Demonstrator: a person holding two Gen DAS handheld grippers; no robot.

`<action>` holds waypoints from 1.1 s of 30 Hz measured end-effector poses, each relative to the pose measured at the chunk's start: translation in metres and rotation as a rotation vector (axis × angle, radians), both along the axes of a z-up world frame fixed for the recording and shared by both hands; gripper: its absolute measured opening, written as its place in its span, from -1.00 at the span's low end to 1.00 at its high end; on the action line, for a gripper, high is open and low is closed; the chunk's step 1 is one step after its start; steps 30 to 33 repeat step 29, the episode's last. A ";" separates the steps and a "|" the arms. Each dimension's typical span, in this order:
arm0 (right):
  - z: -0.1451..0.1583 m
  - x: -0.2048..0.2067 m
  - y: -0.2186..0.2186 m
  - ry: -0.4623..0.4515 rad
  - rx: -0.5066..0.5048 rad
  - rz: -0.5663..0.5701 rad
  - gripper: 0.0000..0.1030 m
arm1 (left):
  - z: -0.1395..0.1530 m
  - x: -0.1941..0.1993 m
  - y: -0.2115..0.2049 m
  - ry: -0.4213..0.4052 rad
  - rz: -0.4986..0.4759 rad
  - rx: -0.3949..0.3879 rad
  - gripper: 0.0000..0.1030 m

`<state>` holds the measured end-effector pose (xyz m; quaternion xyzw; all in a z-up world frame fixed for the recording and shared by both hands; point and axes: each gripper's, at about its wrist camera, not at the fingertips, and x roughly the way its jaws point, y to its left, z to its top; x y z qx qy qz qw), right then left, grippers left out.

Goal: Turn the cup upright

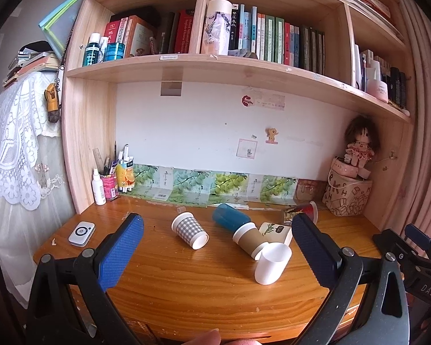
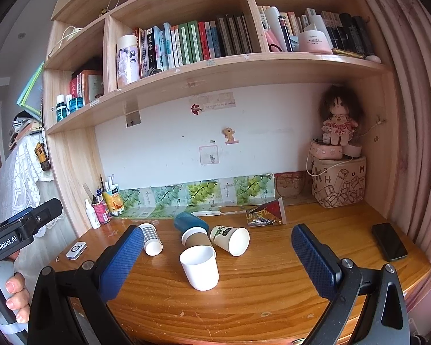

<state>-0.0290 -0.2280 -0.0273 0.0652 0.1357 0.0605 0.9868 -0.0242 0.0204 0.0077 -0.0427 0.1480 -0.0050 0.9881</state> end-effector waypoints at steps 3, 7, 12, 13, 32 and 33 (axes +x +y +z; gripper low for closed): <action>0.000 0.000 -0.001 0.004 0.003 0.003 1.00 | -0.001 0.001 0.000 0.002 0.014 0.011 1.00; 0.001 0.002 -0.001 0.006 0.006 -0.004 1.00 | -0.002 0.001 0.000 0.002 0.026 0.022 1.00; 0.001 0.003 -0.002 0.007 0.006 -0.005 1.00 | -0.002 0.002 0.000 0.004 0.031 0.025 1.00; 0.001 0.003 -0.003 0.007 0.006 -0.003 1.00 | -0.002 0.003 0.000 0.005 0.032 0.025 1.00; 0.001 0.001 -0.003 0.004 -0.003 0.006 1.00 | -0.003 0.003 0.002 0.006 0.034 0.025 1.00; 0.001 0.001 -0.003 0.004 -0.003 0.006 1.00 | -0.003 0.003 0.002 0.006 0.034 0.025 1.00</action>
